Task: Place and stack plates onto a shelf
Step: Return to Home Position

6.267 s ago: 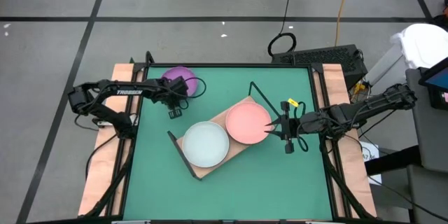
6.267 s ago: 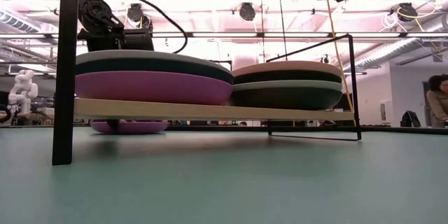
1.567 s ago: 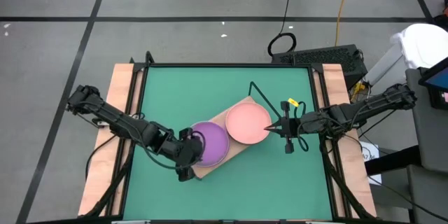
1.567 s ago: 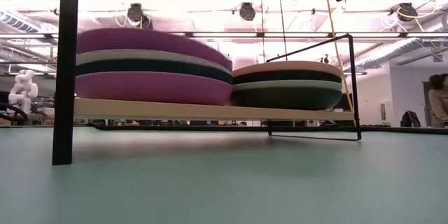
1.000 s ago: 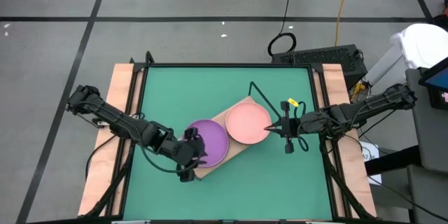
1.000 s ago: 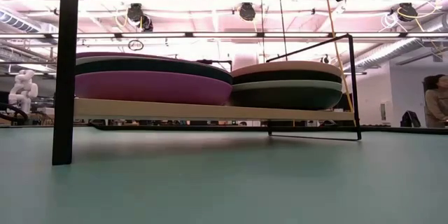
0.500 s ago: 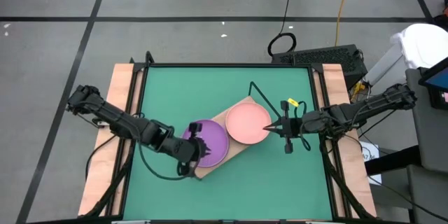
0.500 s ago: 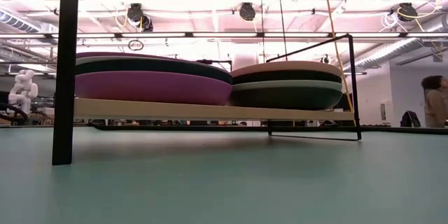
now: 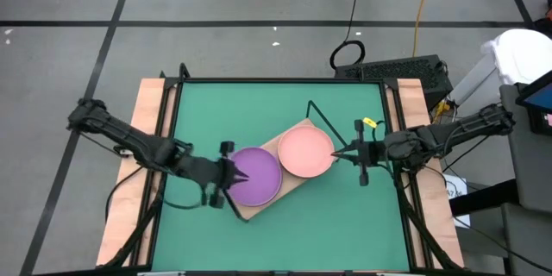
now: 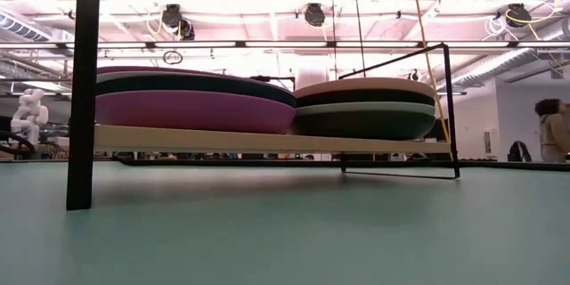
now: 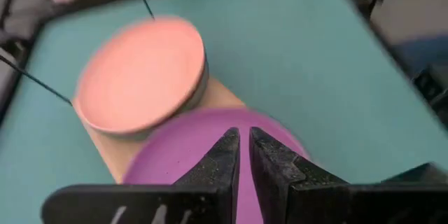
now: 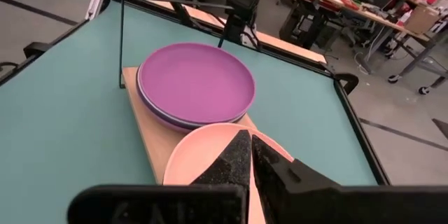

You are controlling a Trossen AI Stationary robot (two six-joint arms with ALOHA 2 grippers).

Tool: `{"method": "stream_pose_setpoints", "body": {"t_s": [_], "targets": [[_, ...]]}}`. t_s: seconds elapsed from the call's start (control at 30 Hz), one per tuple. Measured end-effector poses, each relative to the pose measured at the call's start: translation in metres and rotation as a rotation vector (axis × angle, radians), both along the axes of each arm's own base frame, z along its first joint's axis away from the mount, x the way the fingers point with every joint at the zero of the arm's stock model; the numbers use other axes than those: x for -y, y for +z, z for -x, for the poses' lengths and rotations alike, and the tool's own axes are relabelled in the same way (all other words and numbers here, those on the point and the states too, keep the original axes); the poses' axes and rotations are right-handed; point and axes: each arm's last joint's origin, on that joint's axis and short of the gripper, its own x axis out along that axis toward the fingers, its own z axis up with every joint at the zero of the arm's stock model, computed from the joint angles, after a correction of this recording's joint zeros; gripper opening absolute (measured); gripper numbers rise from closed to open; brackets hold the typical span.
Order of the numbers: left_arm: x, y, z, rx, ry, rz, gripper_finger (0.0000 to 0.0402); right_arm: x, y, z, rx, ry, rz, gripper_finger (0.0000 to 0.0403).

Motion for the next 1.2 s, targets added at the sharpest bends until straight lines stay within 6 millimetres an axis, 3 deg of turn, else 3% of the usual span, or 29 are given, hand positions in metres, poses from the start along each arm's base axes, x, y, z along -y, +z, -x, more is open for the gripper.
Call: {"method": "stream_pose_setpoints", "body": {"t_s": [0.2,0.5,0.63,0.93,1.2], "targets": [[-0.018,0.005,0.039,0.211,-0.021,0.045,0.0039,0.003,0.002,0.011,-0.009,-0.001,0.003,0.0000],[-0.039,-0.021,0.081,0.439,-0.028,-0.012,0.0039,0.007,0.002,0.023,-0.002,0.003,0.009,0.0000],[-0.047,-0.035,0.090,0.511,-0.012,-0.042,0.0039,0.009,-0.013,0.027,0.039,0.007,0.010,0.0000],[-0.069,-0.059,0.103,0.590,0.064,-0.052,0.0039,0.011,-0.067,0.037,0.083,0.030,-0.031,0.0000],[-0.077,-0.071,0.104,0.573,0.044,-0.003,0.0039,0.012,-0.085,0.045,0.121,0.055,-0.055,0.0000]]}}
